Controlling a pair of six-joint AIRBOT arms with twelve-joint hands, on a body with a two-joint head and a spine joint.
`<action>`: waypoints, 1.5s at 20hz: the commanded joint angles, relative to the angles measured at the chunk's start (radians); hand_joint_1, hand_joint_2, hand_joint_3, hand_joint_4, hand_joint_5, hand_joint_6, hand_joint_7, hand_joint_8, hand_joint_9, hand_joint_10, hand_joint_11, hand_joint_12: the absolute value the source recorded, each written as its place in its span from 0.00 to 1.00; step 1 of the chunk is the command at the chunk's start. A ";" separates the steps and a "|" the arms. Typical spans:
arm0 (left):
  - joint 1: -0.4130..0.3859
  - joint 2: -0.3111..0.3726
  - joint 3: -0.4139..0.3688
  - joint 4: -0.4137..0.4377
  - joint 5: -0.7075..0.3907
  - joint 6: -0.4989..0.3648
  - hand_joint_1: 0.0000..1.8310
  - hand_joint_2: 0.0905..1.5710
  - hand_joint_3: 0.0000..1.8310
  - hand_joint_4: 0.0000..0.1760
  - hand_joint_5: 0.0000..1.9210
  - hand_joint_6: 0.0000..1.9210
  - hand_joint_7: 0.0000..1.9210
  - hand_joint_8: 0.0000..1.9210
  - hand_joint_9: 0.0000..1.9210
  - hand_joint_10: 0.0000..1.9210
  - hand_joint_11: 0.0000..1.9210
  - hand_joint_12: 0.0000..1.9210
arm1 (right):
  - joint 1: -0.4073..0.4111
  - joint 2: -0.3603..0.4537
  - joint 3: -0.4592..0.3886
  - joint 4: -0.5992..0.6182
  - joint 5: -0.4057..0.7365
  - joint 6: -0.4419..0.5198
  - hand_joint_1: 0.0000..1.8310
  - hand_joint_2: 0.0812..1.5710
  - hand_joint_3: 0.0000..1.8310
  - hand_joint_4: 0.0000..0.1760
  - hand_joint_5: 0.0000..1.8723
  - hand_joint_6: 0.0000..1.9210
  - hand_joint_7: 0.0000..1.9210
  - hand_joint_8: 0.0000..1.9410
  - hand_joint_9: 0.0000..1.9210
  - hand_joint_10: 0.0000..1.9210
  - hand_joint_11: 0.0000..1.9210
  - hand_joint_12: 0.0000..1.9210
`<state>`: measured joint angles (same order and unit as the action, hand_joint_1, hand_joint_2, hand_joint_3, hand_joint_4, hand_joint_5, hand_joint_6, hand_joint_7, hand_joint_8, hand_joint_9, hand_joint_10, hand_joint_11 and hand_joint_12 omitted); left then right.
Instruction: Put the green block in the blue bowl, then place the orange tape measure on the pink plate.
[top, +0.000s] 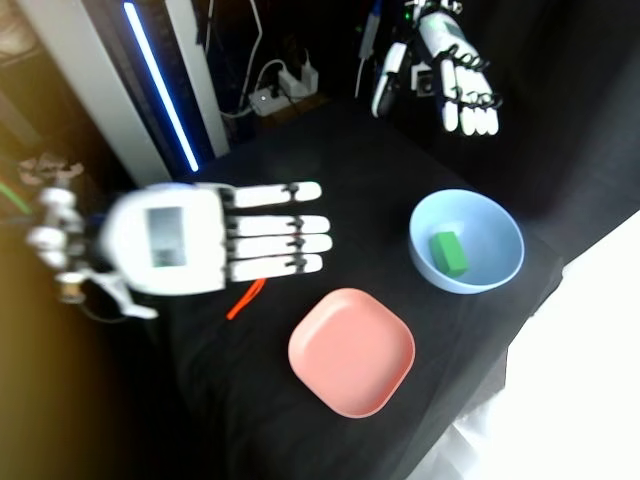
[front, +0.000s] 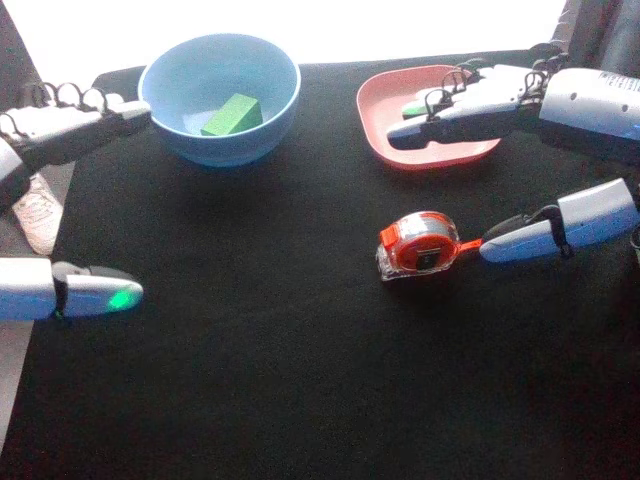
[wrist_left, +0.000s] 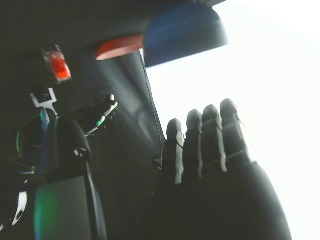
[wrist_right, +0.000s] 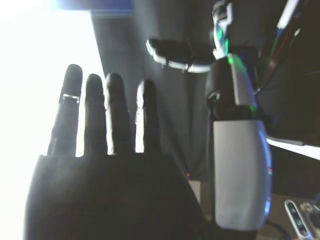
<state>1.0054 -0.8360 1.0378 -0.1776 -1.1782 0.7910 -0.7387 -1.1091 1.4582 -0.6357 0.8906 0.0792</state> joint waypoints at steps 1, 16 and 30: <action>-0.001 -0.001 0.006 -0.016 -0.108 -0.007 0.47 0.53 0.00 0.56 0.11 0.00 0.07 0.00 0.01 0.00 0.00 0.06 | 0.019 -0.013 0.010 0.055 0.073 0.008 0.53 0.60 0.00 0.75 0.18 0.00 0.12 0.00 0.09 0.00 0.00 0.45; -0.001 -0.029 0.021 -0.027 -0.099 -0.019 0.42 0.54 0.00 0.57 0.10 0.00 0.07 0.00 0.04 0.01 0.02 0.04 | 0.033 -0.108 0.051 0.019 0.024 0.012 0.58 0.58 0.00 0.00 0.50 0.00 0.45 0.11 0.38 0.31 0.25 0.69; 0.018 -0.047 0.030 -0.033 -0.099 -0.041 0.38 0.50 0.00 0.84 0.10 0.00 0.08 0.00 0.06 0.00 0.00 0.18 | 0.033 -0.134 0.078 0.041 0.011 0.023 0.69 0.66 0.00 0.00 0.54 0.47 0.62 0.40 0.57 0.60 0.51 0.78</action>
<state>1.0279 -0.8825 1.0626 -0.1963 -1.1534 0.7593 -0.7197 -1.2404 1.5349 -0.6395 0.8303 0.1017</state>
